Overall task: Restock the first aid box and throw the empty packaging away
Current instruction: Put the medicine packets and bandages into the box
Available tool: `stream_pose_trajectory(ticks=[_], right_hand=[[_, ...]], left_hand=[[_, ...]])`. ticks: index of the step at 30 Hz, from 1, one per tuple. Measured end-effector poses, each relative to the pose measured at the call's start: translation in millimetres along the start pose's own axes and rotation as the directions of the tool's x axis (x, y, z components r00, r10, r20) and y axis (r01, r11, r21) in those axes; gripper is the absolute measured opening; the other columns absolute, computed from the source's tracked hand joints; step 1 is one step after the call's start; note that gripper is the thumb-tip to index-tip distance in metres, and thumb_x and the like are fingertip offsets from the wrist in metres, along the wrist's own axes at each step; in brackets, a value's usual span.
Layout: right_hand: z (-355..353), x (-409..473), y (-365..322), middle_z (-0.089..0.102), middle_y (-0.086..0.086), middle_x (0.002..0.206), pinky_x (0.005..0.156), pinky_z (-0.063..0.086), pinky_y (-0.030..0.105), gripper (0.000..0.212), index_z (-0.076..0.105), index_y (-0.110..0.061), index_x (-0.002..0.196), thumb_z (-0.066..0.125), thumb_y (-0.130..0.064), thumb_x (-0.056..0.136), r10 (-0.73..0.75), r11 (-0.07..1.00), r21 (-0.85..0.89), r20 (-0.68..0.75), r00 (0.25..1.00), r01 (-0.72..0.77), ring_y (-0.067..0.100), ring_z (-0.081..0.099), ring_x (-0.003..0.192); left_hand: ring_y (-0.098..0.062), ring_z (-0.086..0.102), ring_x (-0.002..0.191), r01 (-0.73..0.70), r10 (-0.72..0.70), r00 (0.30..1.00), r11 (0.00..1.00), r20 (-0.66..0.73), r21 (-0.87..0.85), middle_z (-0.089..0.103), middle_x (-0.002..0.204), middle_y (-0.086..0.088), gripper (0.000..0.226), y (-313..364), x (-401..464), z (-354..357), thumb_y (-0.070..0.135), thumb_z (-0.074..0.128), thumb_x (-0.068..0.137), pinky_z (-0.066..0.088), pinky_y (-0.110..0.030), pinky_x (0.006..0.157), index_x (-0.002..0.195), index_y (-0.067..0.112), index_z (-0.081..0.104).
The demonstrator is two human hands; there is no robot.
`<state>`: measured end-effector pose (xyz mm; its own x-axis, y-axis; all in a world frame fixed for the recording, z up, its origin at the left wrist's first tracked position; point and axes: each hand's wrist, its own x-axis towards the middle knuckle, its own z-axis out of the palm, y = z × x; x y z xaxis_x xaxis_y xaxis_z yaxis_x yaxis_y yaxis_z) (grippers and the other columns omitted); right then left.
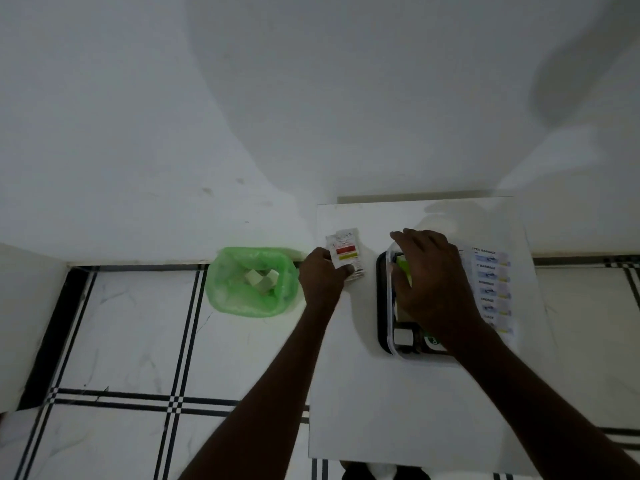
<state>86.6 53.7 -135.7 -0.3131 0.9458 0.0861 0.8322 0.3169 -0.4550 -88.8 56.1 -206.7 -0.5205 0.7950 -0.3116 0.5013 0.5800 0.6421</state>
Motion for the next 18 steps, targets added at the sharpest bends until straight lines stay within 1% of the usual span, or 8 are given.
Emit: stream_pose_trajectory(ticks=[2, 5, 8, 11, 13, 15, 16, 18], right_hand=[[-8, -4, 8, 0.062, 0.016, 0.129, 0.102, 0.043, 0.052, 0.045, 0.057, -0.005, 0.129, 0.048, -0.026, 0.09, 0.071, 0.997, 0.007, -0.025, 0.997, -0.071, 0.035, 0.052, 0.124], [-23, -16, 33, 0.064, 0.014, 0.125, 0.101, 0.045, 0.047, 0.038, 0.058, -0.007, 0.127, 0.056, -0.02, 0.091, 0.204, 0.979, 0.029, -0.134, 0.97, -0.202, 0.032, 0.055, 0.119], [-35, -32, 64, 0.065, 0.013, 0.122, 0.095, 0.049, 0.042, 0.037, 0.058, -0.007, 0.126, 0.06, -0.018, 0.091, 0.332, 0.943, 0.044, -0.218, 0.918, -0.33, 0.031, 0.058, 0.113], [-33, -46, 89, 0.066, 0.016, 0.114, 0.088, 0.048, 0.042, 0.035, 0.056, -0.006, 0.123, 0.058, -0.019, 0.091, 0.454, 0.887, 0.019, -0.211, 0.866, -0.461, 0.035, 0.059, 0.104], [-26, -52, 102, 0.063, 0.021, 0.113, 0.088, 0.046, 0.046, 0.042, 0.052, -0.003, 0.124, 0.06, -0.026, 0.089, 0.59, 0.803, -0.01, -0.136, 0.796, -0.596, 0.04, 0.058, 0.105], [-16, -53, 109, 0.059, 0.023, 0.117, 0.092, 0.043, 0.049, 0.056, 0.047, -0.001, 0.125, 0.066, -0.037, 0.086, 0.718, 0.693, -0.05, -0.036, 0.695, -0.719, 0.042, 0.054, 0.111], [-11, -52, 111, 0.057, 0.023, 0.118, 0.092, 0.043, 0.05, 0.063, 0.045, -0.002, 0.125, 0.068, -0.043, 0.083, 0.748, 0.661, -0.076, -0.012, 0.664, -0.746, 0.042, 0.053, 0.112], [-1, -51, 113, 0.055, 0.022, 0.118, 0.091, 0.043, 0.051, 0.073, 0.043, -0.003, 0.122, 0.072, -0.051, 0.076, 0.766, 0.636, -0.13, -0.012, 0.642, -0.761, 0.041, 0.054, 0.11]], left_hand=[[-0.019, 0.064, 0.066, 0.02, -0.021, 1.0, 0.988, -0.004, -0.156, 0.076, 0.083, -0.009, 0.026, 7, -12, -12, 0.023, 0.083, 0.074, 0.047, -0.028, 0.063, 0.092, 0.007, 0.073], [-0.012, 0.062, 0.057, -0.064, 0.064, 0.998, 0.944, -0.01, -0.325, 0.074, 0.075, -0.003, 0.012, 32, -43, -34, 0.022, 0.074, 0.084, 0.048, -0.024, 0.051, 0.091, 0.013, 0.076], [-0.003, 0.061, 0.058, -0.18, 0.176, 0.984, 0.935, -0.04, -0.306, 0.074, 0.072, 0.006, 0.007, 60, -77, -47, 0.027, 0.075, 0.085, 0.046, -0.015, 0.054, 0.087, 0.02, 0.076], [-0.002, 0.063, 0.062, -0.216, 0.228, 0.974, 0.93, 0.005, -0.296, 0.072, 0.07, 0.01, 0.007, 80, -98, -46, 0.026, 0.078, 0.082, 0.044, -0.009, 0.056, 0.081, 0.027, 0.072], [-0.005, 0.064, 0.063, -0.302, 0.3, 0.953, 0.93, -0.039, -0.209, 0.071, 0.072, 0.01, 0.005, 88, -109, -41, 0.024, 0.076, 0.083, 0.046, -0.013, 0.06, 0.082, 0.027, 0.072], [-0.006, 0.063, 0.064, -0.386, 0.376, 0.921, 0.916, -0.102, -0.11, 0.071, 0.076, 0.008, 0.001, 95, -117, -35, 0.023, 0.073, 0.085, 0.048, -0.021, 0.063, 0.085, 0.023, 0.073], [-0.007, 0.064, 0.065, -0.385, 0.378, 0.922, 0.918, -0.087, -0.093, 0.072, 0.076, 0.008, 0.002, 96, -119, -32, 0.024, 0.073, 0.085, 0.049, -0.023, 0.064, 0.085, 0.022, 0.074], [-0.011, 0.066, 0.066, -0.33, 0.333, 0.94, 0.943, 0.077, -0.045, 0.073, 0.074, 0.006, 0.007, 94, -122, -23, 0.027, 0.076, 0.082, 0.05, -0.025, 0.064, 0.085, 0.021, 0.075]])
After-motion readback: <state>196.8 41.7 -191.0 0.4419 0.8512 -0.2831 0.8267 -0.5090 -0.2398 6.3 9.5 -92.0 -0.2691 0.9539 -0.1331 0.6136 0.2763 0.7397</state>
